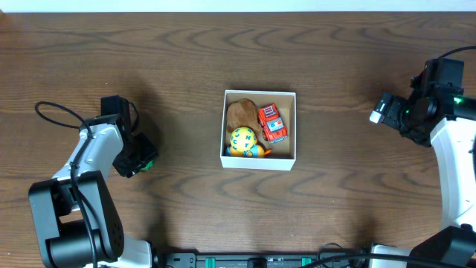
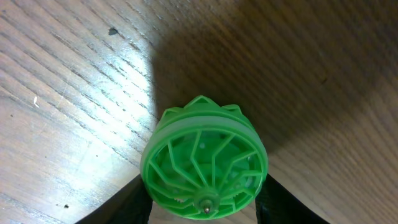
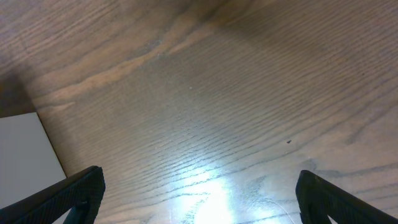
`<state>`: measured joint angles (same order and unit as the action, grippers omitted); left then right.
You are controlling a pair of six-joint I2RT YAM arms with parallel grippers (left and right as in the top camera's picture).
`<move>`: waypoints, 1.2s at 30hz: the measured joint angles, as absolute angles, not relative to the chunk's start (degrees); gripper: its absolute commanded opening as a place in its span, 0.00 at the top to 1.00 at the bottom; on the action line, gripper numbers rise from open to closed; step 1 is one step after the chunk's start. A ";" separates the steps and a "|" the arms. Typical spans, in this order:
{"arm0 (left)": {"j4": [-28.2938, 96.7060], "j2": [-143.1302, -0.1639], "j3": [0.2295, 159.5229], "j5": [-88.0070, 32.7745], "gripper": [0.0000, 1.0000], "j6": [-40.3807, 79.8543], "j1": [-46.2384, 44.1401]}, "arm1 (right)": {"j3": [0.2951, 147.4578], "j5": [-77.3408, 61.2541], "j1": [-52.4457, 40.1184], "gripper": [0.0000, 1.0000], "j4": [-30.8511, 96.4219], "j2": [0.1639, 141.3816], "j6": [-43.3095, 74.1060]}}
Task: Pack container
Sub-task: 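Move the left gripper to the green spiky ball and grasp it, then carry the green ball into the box and release it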
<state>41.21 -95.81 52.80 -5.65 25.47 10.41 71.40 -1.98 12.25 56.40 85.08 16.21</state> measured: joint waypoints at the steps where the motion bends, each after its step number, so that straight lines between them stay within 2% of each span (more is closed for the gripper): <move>1: 41.41 -95.79 52.86 -5.63 0.55 25.43 10.41 | 71.40 -1.98 12.25 0.01 56.40 85.08 16.21; 7: 45.41 -95.00 55.13 -5.63 0.56 25.32 9.50 | 71.40 -2.00 12.25 0.01 56.42 85.08 16.21; 11: 49.58 -90.76 59.64 -5.61 0.57 23.83 5.21 | 71.40 -1.98 12.25 0.01 56.45 85.08 16.16; 16: 51.24 -82.02 66.32 -5.63 0.57 22.02 -5.10 | 71.40 -1.98 12.25 0.01 56.45 85.08 16.08; 22: 47.00 -76.05 70.04 -5.61 0.59 20.47 -21.43 | 71.40 -1.98 12.25 0.01 56.47 85.08 16.08; 28: 41.78 -79.88 70.17 -5.87 0.59 19.57 -35.29 | 71.40 -2.00 12.25 0.01 56.47 85.10 16.05; 36: 38.68 -93.41 70.15 -5.85 0.59 19.44 -42.92 | 71.40 -1.98 12.25 0.01 56.66 85.12 16.08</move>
<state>38.68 -93.41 70.15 -5.85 19.44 -42.92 71.40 -1.98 12.25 56.66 85.12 16.08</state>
